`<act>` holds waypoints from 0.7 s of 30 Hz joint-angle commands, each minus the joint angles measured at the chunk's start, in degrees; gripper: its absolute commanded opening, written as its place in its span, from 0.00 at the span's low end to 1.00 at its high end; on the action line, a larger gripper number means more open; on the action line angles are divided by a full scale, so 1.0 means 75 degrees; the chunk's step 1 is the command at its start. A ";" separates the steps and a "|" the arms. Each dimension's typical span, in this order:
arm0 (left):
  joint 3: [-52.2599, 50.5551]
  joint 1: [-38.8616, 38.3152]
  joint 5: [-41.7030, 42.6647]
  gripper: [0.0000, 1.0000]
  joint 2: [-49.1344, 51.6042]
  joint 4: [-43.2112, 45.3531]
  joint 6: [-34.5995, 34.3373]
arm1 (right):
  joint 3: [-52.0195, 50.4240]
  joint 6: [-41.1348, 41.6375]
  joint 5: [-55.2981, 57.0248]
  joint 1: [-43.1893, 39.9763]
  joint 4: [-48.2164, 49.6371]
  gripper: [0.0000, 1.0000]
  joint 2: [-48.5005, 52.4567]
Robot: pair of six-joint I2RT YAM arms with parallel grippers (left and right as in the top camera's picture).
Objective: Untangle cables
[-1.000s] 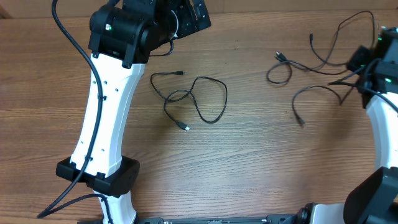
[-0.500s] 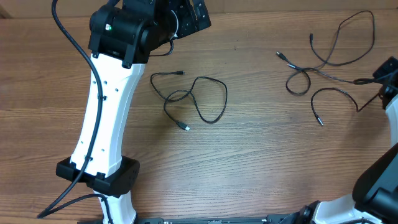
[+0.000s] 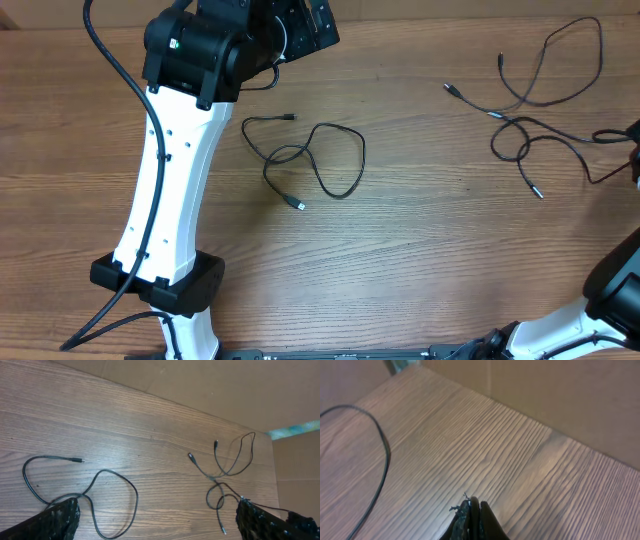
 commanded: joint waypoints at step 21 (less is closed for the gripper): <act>0.0006 0.0044 -0.0052 1.00 0.0090 0.0006 0.0175 | 0.0023 0.0026 -0.0032 -0.0166 0.0361 1.00 0.0137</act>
